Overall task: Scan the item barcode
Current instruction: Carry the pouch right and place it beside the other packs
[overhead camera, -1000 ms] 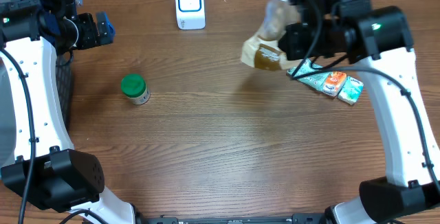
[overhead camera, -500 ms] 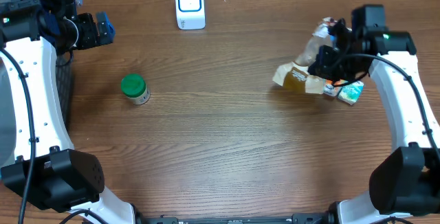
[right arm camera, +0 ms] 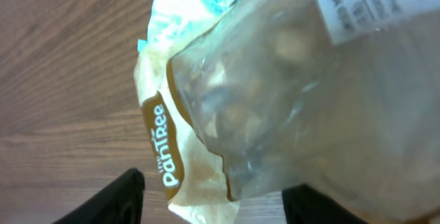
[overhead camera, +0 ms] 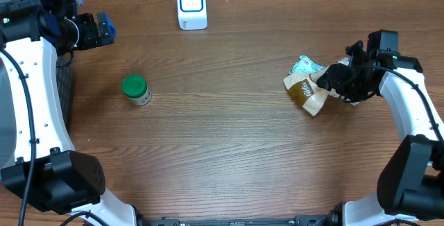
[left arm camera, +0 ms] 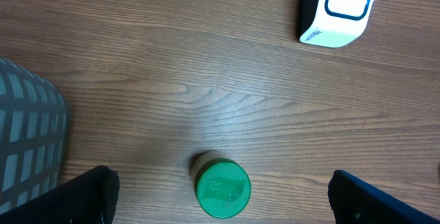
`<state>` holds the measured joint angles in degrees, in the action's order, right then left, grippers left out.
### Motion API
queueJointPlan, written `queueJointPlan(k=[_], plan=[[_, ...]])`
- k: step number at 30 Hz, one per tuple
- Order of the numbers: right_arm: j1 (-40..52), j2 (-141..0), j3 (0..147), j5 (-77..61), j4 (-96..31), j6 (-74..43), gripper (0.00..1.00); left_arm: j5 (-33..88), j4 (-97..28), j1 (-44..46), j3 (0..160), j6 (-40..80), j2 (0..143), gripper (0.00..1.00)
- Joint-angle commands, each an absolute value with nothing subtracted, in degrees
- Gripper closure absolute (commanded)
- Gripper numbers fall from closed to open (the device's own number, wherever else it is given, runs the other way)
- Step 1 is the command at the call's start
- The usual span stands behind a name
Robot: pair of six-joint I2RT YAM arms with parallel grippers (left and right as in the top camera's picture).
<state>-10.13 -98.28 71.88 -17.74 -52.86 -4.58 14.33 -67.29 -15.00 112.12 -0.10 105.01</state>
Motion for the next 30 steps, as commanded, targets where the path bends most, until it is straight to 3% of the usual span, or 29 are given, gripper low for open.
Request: queueJointPlan(k=[1, 7, 10, 11, 16, 30], plan=[[-10.41, -97.95, 73.52, -17.89, -54.68, -4.40, 0.30, 14.57, -67.07, -14.94, 112.71, 0.23, 104.22, 0.00], [-10.07, -97.80, 83.94, -17.58, -65.41, -4.49, 0.24, 14.57, -67.07, -14.94, 112.71, 0.23, 104.22, 0.00], [-8.67, -97.73, 90.87, -17.56, -70.96, -4.51, 0.11, 14.57, -67.07, -14.94, 112.71, 0.23, 104.22, 0.00], [-7.90, -97.73, 93.06, -17.52, -72.47, -4.49, 0.00, 14.57, -67.09, -14.94, 112.71, 0.23, 104.22, 0.00], [-1.89, -97.71, 99.02, -17.47, -74.54, -4.82, 0.00, 14.57, -67.09, -14.94, 112.71, 0.23, 104.22, 0.01], [14.31, -101.30, 98.59, -18.94, -64.95, -9.23, 0.00, 14.57, -67.09, -14.94, 112.71, 0.23, 104.22, 0.00]])
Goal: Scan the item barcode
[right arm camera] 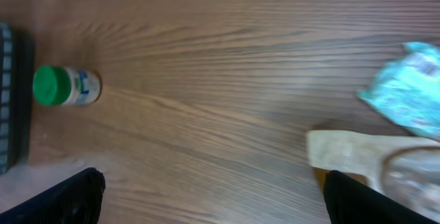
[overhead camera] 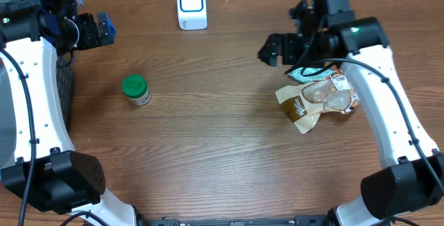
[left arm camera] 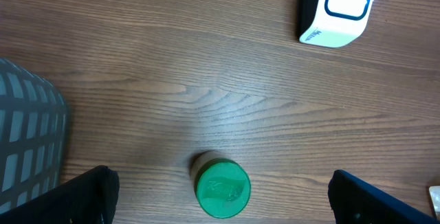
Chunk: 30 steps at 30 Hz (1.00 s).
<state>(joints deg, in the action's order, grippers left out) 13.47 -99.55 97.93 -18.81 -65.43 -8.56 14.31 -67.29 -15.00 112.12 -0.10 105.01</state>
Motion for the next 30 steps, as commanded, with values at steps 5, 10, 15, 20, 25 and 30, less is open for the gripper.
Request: queueJointPlan(k=[5, 10, 15, 20, 25, 30], plan=[[14.52, -104.81, 98.59, -18.96, -64.97, -9.26, 0.00, 14.57, -67.07, -14.94, 112.71, 0.23, 104.22, 0.01], [14.52, -106.24, 98.59, -18.94, -65.65, -9.19, 0.00, 14.70, -66.98, -14.98, 112.71, 0.36, 104.22, 0.00], [14.50, -106.24, 98.59, -18.02, -66.46, -8.62, 0.00, 15.25, -65.63, -14.98, 112.71, 2.81, 104.22, 0.00], [14.50, -106.24, 98.59, -18.06, -66.28, -8.56, 0.00, 15.14, -65.69, -14.98, 112.71, 2.94, 104.22, 0.01], [14.50, -106.24, 98.59, -18.06, -66.83, -8.56, 0.00, 16.27, -66.48, -14.59, 112.60, 4.29, 104.42, 0.00], [14.50, -106.24, 98.59, -18.04, -66.96, -8.56, 0.00, 1.98, -73.25, -11.51, 112.53, 7.01, 107.02, 0.37]])
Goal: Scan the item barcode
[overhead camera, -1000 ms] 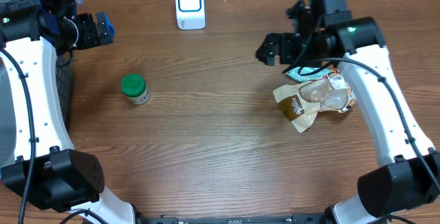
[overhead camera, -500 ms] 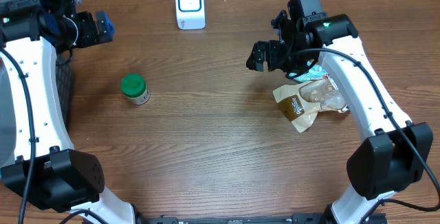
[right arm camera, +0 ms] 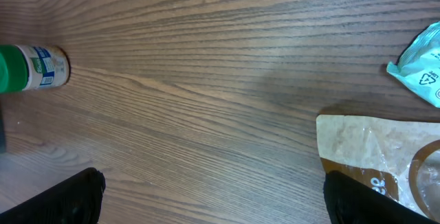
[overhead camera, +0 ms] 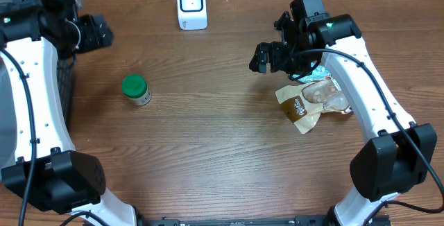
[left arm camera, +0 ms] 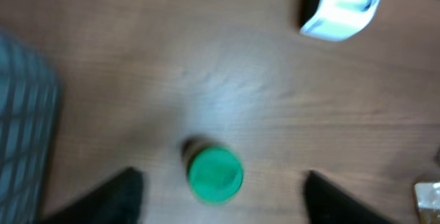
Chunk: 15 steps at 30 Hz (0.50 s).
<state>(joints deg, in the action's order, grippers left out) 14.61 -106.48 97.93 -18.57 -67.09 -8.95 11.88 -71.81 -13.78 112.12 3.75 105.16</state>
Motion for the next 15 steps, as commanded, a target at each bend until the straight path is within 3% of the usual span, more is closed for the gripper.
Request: queueJointPlan(k=[1, 9, 15], plan=[[14.50, -106.24, 98.59, -18.04, -66.85, -8.56, 0.00, -3.11, -74.04, -10.48, 112.53, 9.45, 108.03, 0.40], [14.50, -106.24, 98.59, -18.04, -67.42, -8.56, 0.00, -22.39, -79.07, -3.49, 112.53, 21.76, 116.11, 0.96], [14.50, -106.24, 98.59, -17.52, -67.79, -8.54, 0.00, -25.17, -82.28, -3.90, 112.49, 27.49, 121.36, 0.96]])
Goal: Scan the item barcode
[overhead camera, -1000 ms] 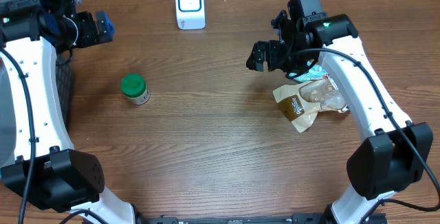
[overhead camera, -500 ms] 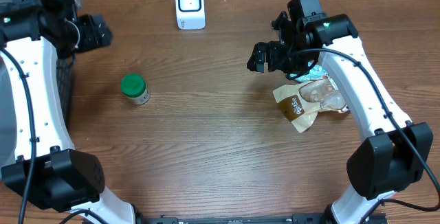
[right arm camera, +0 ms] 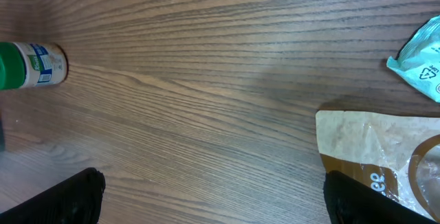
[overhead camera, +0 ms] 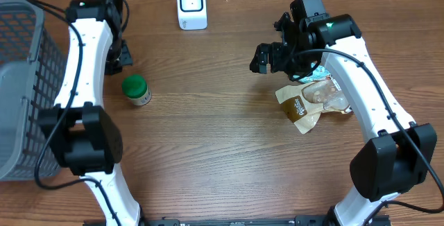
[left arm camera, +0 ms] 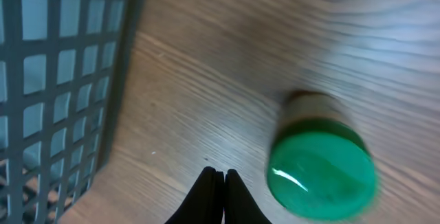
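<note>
A small bottle with a green lid point(overhead camera: 136, 89) lies on the wooden table, also seen in the left wrist view point(left arm camera: 322, 170) and the right wrist view point(right arm camera: 31, 66). My left gripper point(overhead camera: 121, 61) is shut and empty just left of the bottle, its fingertips point(left arm camera: 214, 195) pressed together over bare wood. The white barcode scanner point(overhead camera: 191, 5) stands at the back edge. My right gripper point(overhead camera: 277, 56) hangs open and empty point(right arm camera: 213, 203) over the table, left of the snack bags.
A grey wire basket point(overhead camera: 28, 80) fills the left side, its wall close to the left gripper point(left arm camera: 62, 80). A brown snack bag with a clear window point(overhead camera: 312, 100) and a teal packet point(overhead camera: 305, 68) lie at the right.
My left arm has moved from the far left back corner to just beside the green-lidded bottle, and its gripper has gone from open to shut. The right arm has not moved.
My right gripper was down at the brown snack bag on the right. Then the bag lay on the table and the gripper stood open, up and to the left of it. The left gripper stayed open far left, and now is shut beside the bottle.
</note>
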`<state>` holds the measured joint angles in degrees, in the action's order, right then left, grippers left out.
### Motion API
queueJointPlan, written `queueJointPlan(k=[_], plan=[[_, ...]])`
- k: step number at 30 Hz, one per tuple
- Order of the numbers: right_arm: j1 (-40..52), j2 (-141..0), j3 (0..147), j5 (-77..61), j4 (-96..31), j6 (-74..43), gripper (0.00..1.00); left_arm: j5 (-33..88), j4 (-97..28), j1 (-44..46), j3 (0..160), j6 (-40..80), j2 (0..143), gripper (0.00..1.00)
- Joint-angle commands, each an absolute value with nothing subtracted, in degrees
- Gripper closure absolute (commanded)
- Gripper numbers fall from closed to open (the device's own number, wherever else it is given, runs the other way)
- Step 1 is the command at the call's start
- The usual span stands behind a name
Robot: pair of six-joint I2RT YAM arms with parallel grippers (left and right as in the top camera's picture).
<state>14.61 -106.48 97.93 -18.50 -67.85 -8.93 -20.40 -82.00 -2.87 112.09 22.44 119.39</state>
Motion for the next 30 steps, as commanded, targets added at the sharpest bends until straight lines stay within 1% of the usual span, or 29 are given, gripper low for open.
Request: queueJointPlan(k=[1, 9, 15, 20, 26, 30], plan=[[14.50, -106.24, 98.59, -17.41, -67.79, -8.54, 0.00, -24.73, -82.26, -4.14, 112.49, 27.46, 122.15, 0.96], [14.50, -106.24, 98.59, -14.26, -69.36, -8.56, 0.00, -17.45, -79.24, -5.19, 110.83, 23.88, 125.62, 0.95], [14.50, -106.24, 98.59, -12.16, -70.06, -8.54, 0.00, -7.03, -75.48, -5.87, 107.07, 17.93, 125.62, 0.96], [14.50, -106.24, 98.59, -11.99, -70.04, -8.51, 0.00, -2.26, -73.10, -5.45, 103.46, 16.12, 125.62, 0.96], [14.50, -106.24, 98.59, -12.05, -69.97, -8.56, 0.00, 5.26, -73.06, -2.44, 103.24, 13.43, 125.62, 0.96], [14.50, -106.24, 98.59, -12.05, -69.97, -8.58, 0.00, 7.62, -72.82, 1.32, 103.24, 13.26, 125.62, 0.96]])
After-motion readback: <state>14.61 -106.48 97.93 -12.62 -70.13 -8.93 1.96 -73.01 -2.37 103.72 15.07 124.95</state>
